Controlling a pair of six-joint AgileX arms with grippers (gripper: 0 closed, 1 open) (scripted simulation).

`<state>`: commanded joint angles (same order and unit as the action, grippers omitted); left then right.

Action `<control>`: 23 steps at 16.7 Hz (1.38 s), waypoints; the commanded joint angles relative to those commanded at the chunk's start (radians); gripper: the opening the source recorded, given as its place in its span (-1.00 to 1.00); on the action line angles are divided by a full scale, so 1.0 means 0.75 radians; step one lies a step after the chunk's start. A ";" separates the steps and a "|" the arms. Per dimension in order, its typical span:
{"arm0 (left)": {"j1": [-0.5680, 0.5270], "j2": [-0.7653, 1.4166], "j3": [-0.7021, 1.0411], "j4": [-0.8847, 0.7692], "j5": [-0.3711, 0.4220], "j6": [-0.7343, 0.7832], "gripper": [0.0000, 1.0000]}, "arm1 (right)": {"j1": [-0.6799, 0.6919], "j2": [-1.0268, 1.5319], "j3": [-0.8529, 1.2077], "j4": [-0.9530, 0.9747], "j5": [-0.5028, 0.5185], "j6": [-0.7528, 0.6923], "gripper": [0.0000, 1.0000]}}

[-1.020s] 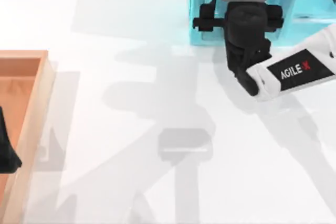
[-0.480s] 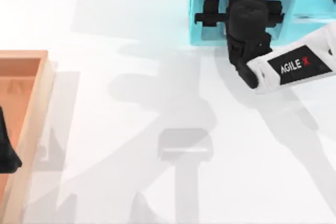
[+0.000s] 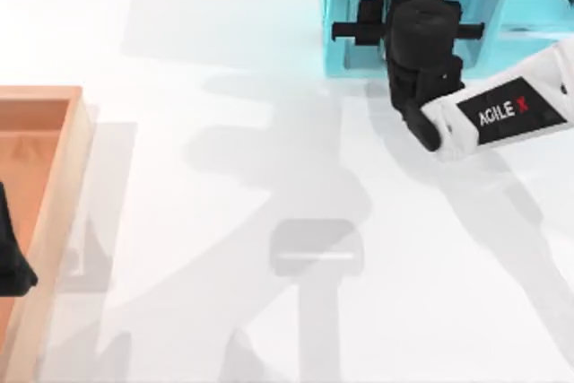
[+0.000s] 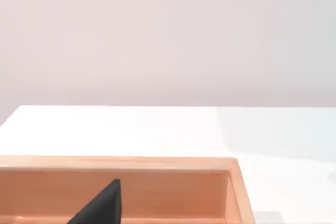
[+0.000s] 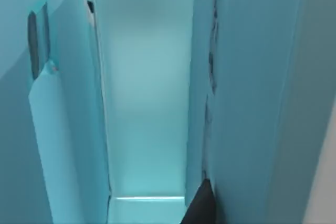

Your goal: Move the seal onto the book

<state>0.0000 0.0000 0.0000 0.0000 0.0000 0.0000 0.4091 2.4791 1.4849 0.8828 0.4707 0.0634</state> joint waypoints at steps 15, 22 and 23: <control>0.000 0.000 0.000 0.000 0.000 0.000 1.00 | 0.015 -0.051 -0.031 -0.027 0.015 -0.002 -1.00; 0.000 0.000 0.000 0.000 0.000 0.000 1.00 | 0.159 -0.634 -0.338 -0.318 0.165 0.001 -1.00; 0.000 0.000 0.000 0.000 0.000 0.000 1.00 | 0.188 -0.747 -0.392 -0.370 0.191 0.007 -1.00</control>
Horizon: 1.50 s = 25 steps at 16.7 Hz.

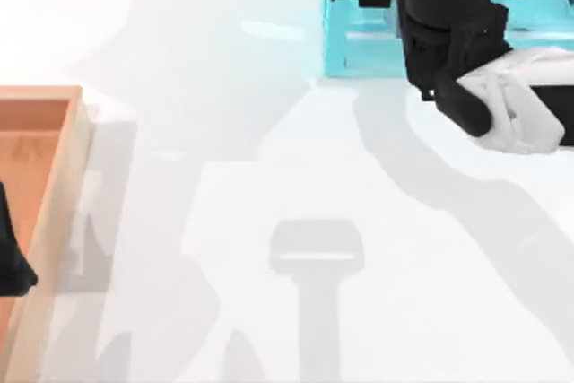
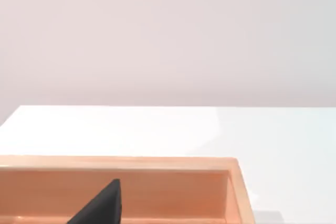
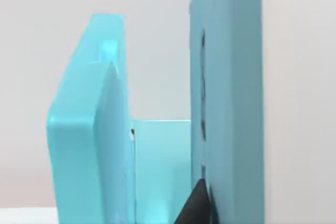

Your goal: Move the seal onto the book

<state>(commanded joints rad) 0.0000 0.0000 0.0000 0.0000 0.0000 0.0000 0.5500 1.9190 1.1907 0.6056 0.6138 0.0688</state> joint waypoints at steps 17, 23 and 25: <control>0.000 0.000 0.000 0.000 0.000 0.000 1.00 | 0.209 -0.504 -0.283 -0.274 0.176 -0.033 -1.00; 0.000 0.000 0.000 0.000 0.000 0.000 1.00 | 0.390 -0.248 -0.233 -0.223 0.289 -0.582 -1.00; 0.000 0.000 0.000 0.000 0.000 0.000 1.00 | 0.465 -0.152 -0.218 -0.203 0.326 -0.834 -1.00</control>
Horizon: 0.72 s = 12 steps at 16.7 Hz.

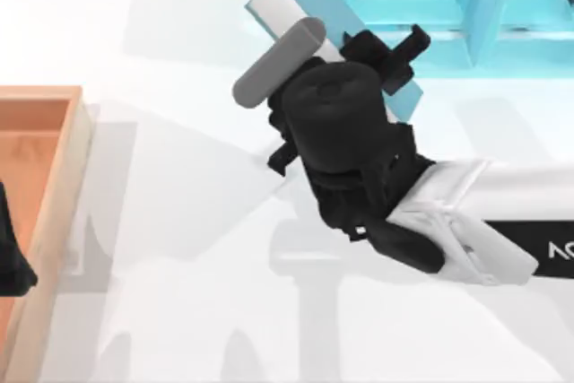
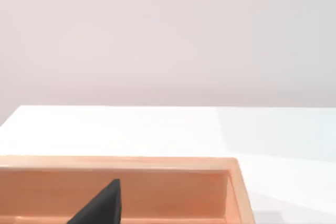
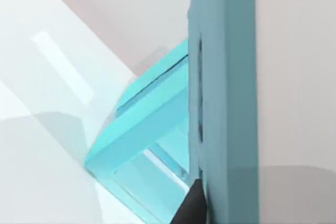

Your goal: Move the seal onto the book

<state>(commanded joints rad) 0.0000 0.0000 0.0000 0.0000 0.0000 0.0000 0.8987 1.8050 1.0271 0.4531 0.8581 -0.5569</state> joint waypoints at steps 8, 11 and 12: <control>0.000 0.000 0.000 0.000 0.000 0.000 1.00 | 0.231 0.260 0.035 0.068 0.087 -0.738 -1.00; 0.000 0.000 0.000 0.000 0.000 0.000 1.00 | 0.253 0.279 0.038 0.076 0.093 -0.801 -1.00; 0.000 0.000 0.000 0.000 0.000 0.000 1.00 | 0.253 0.279 0.038 0.076 0.093 -0.801 -1.00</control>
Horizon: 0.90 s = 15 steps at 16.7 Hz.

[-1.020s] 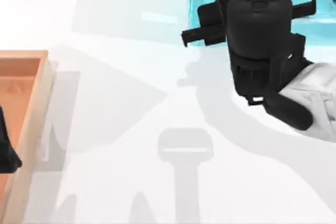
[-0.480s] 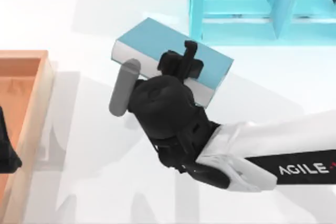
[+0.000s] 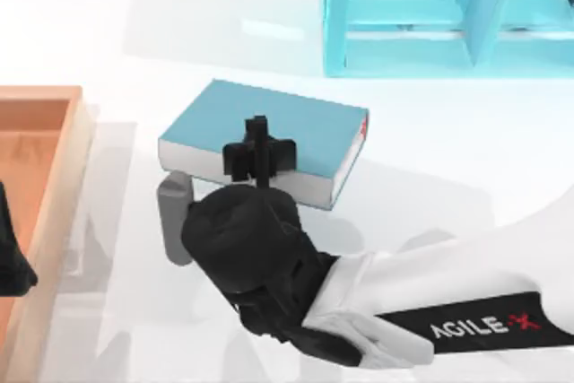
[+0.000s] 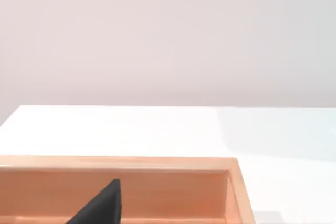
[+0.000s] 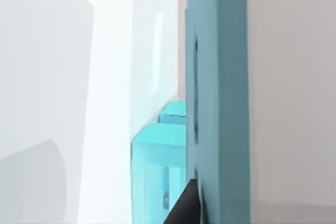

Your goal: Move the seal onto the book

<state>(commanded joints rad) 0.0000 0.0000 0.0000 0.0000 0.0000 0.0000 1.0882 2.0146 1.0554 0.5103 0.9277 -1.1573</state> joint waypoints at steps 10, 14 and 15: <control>0.000 0.000 0.000 0.000 0.000 0.000 1.00 | 0.015 -0.013 -0.012 -0.009 0.013 0.011 -1.00; 0.000 0.000 0.000 0.000 0.000 0.000 1.00 | 0.010 0.028 -0.024 0.030 0.012 0.015 -1.00; 0.000 0.000 0.000 0.000 0.000 0.000 1.00 | 0.009 0.049 -0.030 0.054 0.013 0.015 -1.00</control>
<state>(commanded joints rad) 0.0000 0.0000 0.0000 0.0000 0.0000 0.0000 1.0953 2.0515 1.0327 0.5511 0.9372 -1.1461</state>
